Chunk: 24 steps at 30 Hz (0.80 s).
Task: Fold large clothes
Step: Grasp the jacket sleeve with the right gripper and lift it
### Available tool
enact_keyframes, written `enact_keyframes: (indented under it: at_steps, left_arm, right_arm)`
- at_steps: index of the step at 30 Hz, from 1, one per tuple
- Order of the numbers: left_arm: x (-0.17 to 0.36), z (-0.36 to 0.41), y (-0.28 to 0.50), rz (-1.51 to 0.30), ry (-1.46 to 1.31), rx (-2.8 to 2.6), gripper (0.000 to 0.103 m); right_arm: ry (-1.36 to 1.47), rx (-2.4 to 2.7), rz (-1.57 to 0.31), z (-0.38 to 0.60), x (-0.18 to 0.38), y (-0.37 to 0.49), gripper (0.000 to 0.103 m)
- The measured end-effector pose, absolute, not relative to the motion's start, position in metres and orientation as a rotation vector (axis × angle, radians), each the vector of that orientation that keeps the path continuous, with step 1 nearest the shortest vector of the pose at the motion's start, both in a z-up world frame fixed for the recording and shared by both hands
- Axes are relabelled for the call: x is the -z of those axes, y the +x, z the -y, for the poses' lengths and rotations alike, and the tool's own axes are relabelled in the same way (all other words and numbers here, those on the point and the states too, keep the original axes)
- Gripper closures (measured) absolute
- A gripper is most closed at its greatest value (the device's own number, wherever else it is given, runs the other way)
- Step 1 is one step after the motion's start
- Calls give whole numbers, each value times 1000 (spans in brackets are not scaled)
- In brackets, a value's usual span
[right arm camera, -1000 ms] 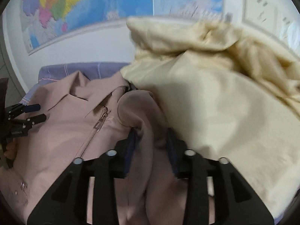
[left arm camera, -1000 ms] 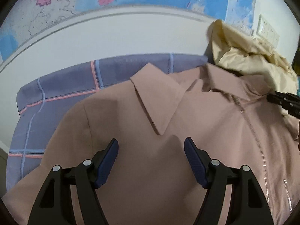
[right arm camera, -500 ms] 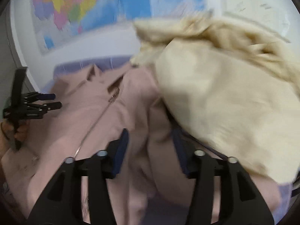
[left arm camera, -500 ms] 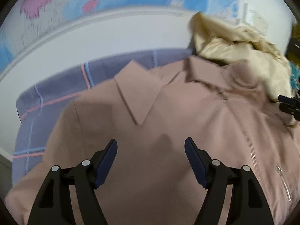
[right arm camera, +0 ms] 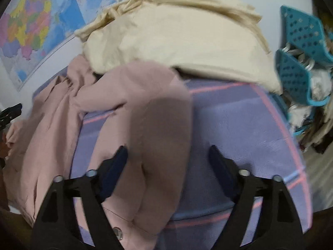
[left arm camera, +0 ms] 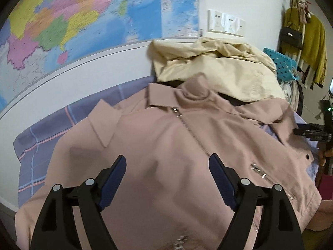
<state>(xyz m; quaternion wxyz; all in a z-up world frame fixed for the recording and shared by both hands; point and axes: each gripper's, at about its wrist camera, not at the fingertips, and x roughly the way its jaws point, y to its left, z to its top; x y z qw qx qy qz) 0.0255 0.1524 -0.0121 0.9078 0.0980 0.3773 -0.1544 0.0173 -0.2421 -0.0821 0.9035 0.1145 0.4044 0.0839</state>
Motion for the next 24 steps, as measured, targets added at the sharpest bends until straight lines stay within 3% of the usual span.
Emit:
enact_keyframes:
  at_steps: [1,2,4,8,16,24]
  left_arm:
    - [11,-151,23,-779,202,324,24]
    - [10,-148,20,-777,201,335,24]
    - [9,-144,16,-775,200,341,24]
    - [8,-142,9,-773,184,359,24]
    - [7,-154,6,-778,124,376,24]
    - [-4,-174,-6,-737,19,443,24]
  right_arm:
    - [230,-179,-816,241,82,15,42]
    - [232,-207,-816,239,83,15,68]
    - [281,-288,-815,239,80,14,97]
    - [321,-361,-714,251,39,2,98]
    - [366,-502,-442,283,-95,-29,98]
    - [312,-916,-504,161,-136,-15,98]
